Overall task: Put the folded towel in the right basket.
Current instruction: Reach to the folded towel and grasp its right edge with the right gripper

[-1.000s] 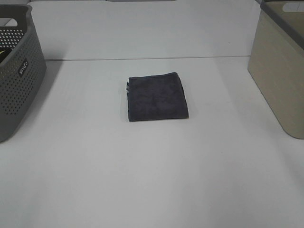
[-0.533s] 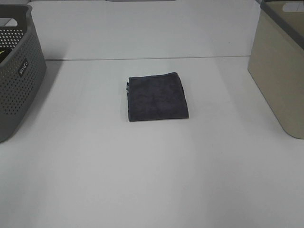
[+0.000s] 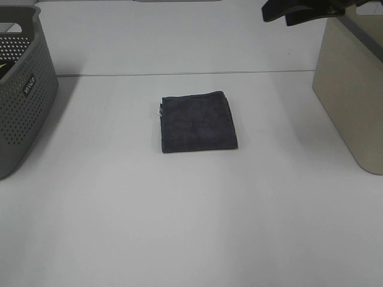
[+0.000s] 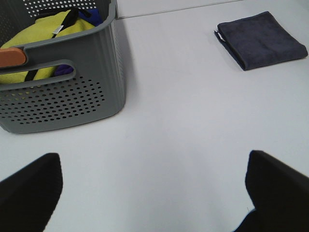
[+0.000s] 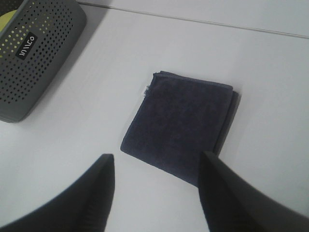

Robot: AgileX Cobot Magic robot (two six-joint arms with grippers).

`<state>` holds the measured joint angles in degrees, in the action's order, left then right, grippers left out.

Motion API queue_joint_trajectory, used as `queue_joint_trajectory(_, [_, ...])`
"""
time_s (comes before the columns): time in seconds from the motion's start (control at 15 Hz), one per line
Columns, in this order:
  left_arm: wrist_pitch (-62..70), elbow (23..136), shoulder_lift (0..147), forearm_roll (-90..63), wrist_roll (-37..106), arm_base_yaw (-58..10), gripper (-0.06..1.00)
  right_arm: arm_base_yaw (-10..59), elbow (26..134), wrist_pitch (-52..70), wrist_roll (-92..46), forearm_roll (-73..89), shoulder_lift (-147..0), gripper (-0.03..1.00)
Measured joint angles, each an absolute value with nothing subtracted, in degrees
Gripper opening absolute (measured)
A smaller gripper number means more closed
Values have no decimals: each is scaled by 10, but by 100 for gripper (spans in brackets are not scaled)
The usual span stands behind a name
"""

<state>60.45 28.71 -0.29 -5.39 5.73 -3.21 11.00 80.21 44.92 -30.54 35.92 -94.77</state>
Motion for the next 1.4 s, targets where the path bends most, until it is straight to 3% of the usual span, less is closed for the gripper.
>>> queue_joint_trajectory(0.27, [604,287,-3,-54,57,-32,98,157,862,453,-267,336,-1036,51])
queue_joint_trajectory(0.53, [604,287,-3,-54,57,-32,98,159,954,533,-162,330,-1177,51])
queue_joint_trajectory(0.8, [604,287,-3,-54,57,-32,98,159,1079,623,-125,328,-1342,60])
queue_joint_trajectory(1.2, [604,287,-3,-54,57,-32,98,159,1107,611,-126,331,-1404,61])
queue_joint_trajectory(1.4, [604,287,-3,-54,57,-32,98,159,1107,576,-143,351,-1412,55])
